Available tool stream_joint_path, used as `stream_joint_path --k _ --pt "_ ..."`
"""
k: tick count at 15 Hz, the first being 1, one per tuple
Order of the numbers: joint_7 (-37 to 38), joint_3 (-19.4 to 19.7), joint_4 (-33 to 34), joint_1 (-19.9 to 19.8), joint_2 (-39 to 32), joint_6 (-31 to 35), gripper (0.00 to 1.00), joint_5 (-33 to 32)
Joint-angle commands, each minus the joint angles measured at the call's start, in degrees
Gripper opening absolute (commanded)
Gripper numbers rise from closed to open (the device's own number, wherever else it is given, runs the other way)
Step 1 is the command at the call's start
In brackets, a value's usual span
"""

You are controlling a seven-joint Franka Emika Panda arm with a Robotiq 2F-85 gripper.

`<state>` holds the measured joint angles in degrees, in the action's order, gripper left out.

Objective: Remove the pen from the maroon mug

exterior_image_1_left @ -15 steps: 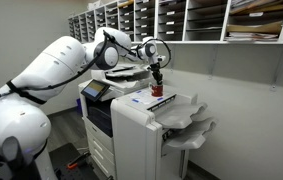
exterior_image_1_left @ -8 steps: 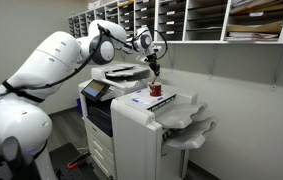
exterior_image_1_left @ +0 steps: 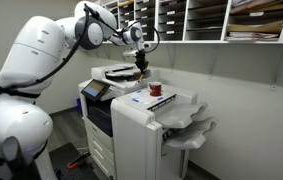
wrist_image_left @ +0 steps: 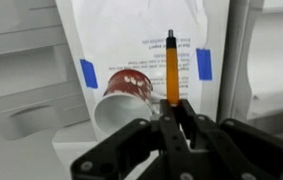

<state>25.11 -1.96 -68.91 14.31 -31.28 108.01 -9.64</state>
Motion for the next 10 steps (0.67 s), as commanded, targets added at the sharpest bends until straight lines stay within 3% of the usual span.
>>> stream_joint_path --k 1,5,10 --pt "-9.4 -1.8 -13.3 -2.1 5.3 1.0 0.04 1.0" --pt "-20.1 -1.8 -20.7 -2.9 5.9 -1.7 0.04 -0.9" --pt "-32.2 -2.3 -22.6 -2.5 6.1 -7.4 0.04 -6.1"
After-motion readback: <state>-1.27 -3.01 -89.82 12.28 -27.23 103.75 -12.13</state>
